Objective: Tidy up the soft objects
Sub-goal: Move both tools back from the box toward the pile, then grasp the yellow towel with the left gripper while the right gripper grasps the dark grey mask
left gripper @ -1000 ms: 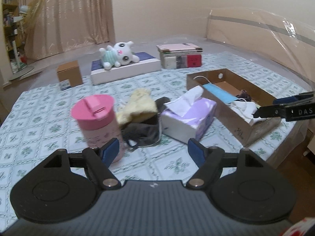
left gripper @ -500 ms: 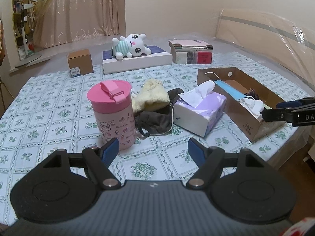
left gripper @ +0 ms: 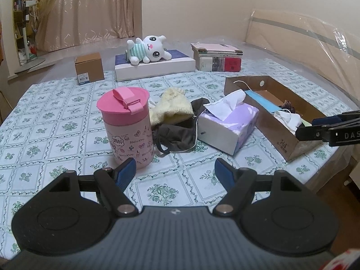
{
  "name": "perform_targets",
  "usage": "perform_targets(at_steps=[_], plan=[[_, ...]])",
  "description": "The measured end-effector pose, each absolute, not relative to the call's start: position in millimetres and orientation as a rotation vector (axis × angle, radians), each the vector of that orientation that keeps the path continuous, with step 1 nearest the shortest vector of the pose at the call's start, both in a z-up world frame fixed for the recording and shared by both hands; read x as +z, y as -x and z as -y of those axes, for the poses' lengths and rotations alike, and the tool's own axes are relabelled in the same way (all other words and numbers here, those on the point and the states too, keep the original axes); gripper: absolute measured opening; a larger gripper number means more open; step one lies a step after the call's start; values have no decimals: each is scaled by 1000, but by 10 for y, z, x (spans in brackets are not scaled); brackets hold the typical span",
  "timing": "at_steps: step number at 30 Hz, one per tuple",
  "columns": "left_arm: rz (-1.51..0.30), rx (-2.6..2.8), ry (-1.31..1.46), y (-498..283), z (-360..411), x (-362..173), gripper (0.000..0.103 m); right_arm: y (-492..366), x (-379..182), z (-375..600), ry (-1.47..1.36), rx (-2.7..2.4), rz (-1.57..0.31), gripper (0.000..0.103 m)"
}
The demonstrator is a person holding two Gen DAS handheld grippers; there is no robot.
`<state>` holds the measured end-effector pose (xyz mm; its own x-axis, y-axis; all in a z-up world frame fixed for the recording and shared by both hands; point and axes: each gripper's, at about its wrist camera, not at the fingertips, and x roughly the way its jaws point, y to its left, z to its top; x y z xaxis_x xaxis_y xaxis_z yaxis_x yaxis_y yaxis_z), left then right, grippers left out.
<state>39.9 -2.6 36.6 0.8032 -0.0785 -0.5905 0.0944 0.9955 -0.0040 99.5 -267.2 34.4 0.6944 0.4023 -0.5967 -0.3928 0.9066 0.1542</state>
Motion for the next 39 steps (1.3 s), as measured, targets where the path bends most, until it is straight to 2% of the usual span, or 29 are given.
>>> perform_targets(at_steps=[15, 28, 31, 39], plan=[[-556, -252, -192, -648, -82, 703, 75, -1222, 527, 2445, 121, 511, -620, 72], [-618, -415, -371, -1410, -289, 1107, 75, -1754, 705, 2222, 266, 660, -657, 72], [-646, -472, -424, -1692, -318, 1195, 83, -1978, 729, 2155, 284, 686, -675, 72], [-779, -665, -513, -2619, -452, 1182, 89, -2615, 738, 1934, 353, 748, -716, 72]])
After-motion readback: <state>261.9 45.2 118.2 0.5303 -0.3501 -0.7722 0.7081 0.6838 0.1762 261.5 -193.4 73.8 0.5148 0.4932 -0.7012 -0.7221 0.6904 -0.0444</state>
